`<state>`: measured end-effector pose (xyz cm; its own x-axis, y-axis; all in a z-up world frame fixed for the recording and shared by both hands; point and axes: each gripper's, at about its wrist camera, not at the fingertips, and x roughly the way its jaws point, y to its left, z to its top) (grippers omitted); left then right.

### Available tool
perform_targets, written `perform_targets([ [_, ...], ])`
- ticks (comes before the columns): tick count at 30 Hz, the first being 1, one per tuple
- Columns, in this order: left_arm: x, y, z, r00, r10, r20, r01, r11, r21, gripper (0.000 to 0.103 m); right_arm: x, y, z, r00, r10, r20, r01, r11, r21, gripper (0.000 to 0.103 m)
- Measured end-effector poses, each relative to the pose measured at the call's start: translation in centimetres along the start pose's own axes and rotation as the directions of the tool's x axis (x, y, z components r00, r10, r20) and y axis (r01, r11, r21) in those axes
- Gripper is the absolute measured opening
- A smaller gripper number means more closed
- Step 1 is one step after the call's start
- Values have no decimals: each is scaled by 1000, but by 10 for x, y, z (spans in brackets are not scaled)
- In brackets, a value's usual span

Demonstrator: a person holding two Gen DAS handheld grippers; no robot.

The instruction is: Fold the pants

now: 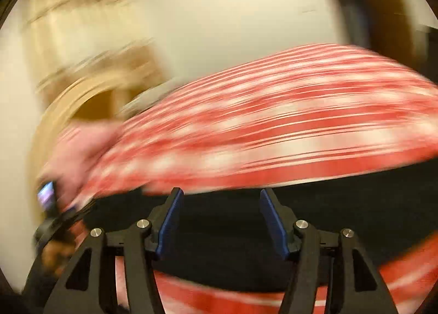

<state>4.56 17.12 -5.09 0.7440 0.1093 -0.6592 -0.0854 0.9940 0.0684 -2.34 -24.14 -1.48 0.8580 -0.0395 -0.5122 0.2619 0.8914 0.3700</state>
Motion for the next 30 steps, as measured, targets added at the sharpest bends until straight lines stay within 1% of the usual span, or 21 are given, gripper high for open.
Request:
perform_targets([
  [1, -1, -10, 1, 1000, -19, 0, 19, 1000, 16, 103, -10, -35, 8, 996, -87, 24, 86, 995, 59, 60],
  [2, -2, -23, 2, 999, -45, 1, 45, 998, 39, 103, -16, -60, 14, 988, -150, 38, 145, 984, 102, 60],
  [3, -4, -31, 2, 998, -57, 2, 57, 997, 52, 103, -23, -87, 19, 975, -218, 42, 210, 966, 153, 60],
  [4, -6, -43, 3, 997, -75, 3, 74, 994, 77, 103, -31, -121, 22, 957, -289, 29, 277, 936, 217, 60],
  [5, -8, -51, 2, 996, -85, 4, 85, 992, 92, 103, -35, -148, 24, 943, -333, 5, 318, 907, 277, 60],
  [8, -12, -77, -1, 992, -128, -6, 128, 982, 138, 103, -40, -218, 18, 930, -359, -82, 355, 817, 454, 60],
  [10, -11, -93, -4, 990, -142, -28, 144, 975, 167, 103, -38, -243, 8, 930, -346, -124, 359, 785, 505, 60],
  [11, -11, -99, -6, 989, -146, -36, 150, 973, 175, 103, -35, -249, 4, 924, -355, -141, 376, 775, 509, 60],
  [12, -10, -106, -7, 987, -152, -46, 158, 970, 184, 103, -33, -252, 1, 919, -366, -148, 389, 772, 503, 60],
  [13, -11, -111, -9, 986, -158, -52, 165, 968, 191, 103, -34, -251, 1, 912, -389, -131, 404, 789, 463, 60],
  [15, -12, -121, -11, 985, -160, -60, 170, 963, 209, 103, -26, -239, -2, 902, -410, -136, 428, 802, 416, 60],
  [16, -13, -128, -14, 985, -159, -66, 170, 959, 226, 103, -20, -231, -5, 902, -406, -146, 429, 815, 389, 61],
  [18, -14, -137, -18, 985, -159, -69, 171, 953, 249, 103, -9, -220, -8, 882, -436, -179, 471, 820, 326, 62],
  [20, -13, -144, -22, 986, -148, -78, 164, 950, 266, 103, -2, -215, -11, 894, -406, -188, 446, 843, 300, 62],
  [22, -11, -147, -25, 985, -144, -93, 165, 948, 271, 103, 2, -207, -11, 889, -417, -188, 454, 856, 249, 61],
  [24, -10, -148, -26, 985, -146, -95, 166, 949, 266, 103, 2, -208, -12, 878, -438, -192, 475, 845, 246, 55],
  [25, -10, -148, -26, 985, -147, -94, 167, 950, 263, 103, 6, -212, -9, 879, -438, -191, 475, 841, 259, 46],
  [26, -10, -148, -26, 984, -148, -96, 168, 950, 262, 103, 3, -217, -10, 886, -426, -184, 462, 840, 283, 38],
  [27, -10, -148, -26, 984, -149, -97, 170, 950, 261, 103, 1, -221, -10, 896, -407, -177, 443, 842, 308, 33],
  [28, -10, -147, -26, 984, -151, -98, 172, 950, 260, 103, 3, -225, -9, 909, -379, -175, 417, 847, 329, 29],
  [30, -11, -145, -27, 983, -156, -100, 178, 950, 258, 103, 3, -225, -8, 917, -357, -177, 397, 858, 325, 23],
])
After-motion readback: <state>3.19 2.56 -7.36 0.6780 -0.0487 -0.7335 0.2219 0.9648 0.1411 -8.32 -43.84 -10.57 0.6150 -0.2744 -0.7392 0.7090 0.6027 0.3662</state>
